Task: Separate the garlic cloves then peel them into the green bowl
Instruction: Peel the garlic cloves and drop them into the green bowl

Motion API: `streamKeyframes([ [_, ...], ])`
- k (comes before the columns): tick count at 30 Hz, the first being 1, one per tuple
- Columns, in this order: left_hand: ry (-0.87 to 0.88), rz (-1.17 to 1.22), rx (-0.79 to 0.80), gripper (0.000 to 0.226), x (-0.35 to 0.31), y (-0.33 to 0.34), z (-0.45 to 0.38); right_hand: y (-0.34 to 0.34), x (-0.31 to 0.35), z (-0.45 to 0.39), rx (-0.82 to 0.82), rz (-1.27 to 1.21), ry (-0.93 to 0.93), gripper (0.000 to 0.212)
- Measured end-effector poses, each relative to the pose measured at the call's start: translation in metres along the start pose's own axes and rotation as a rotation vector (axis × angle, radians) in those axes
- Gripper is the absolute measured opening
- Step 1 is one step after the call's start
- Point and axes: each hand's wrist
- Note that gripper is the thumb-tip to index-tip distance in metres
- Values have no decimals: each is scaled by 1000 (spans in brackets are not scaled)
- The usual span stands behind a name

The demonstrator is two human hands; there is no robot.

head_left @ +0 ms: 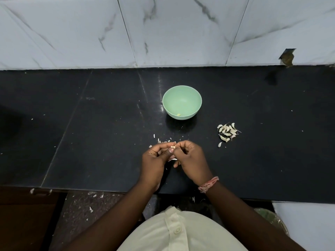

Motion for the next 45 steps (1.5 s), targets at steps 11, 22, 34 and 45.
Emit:
streamKeyframes([
  [11,-169,277,-92,18,0,-7,-5,-1,-5,-4,-117,53,35,18],
  [22,-128,194,-89,23,-1,-3,-5,1,-15,-12,-112,107,-65,20],
  [34,15,-91,-47,15,-6,-8,-3,0,-11,-10,8,-9,-77,10],
  [45,87,-200,-62,18,-7,-10,0,0,-7,-9,36,-11,-56,12],
])
Point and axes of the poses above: each hand's wrist, its own z-axis away from the middle knuckle, its own y-axis out of the palm, x = y × z, and after that the axes turned 10 degrees about z, right-handed
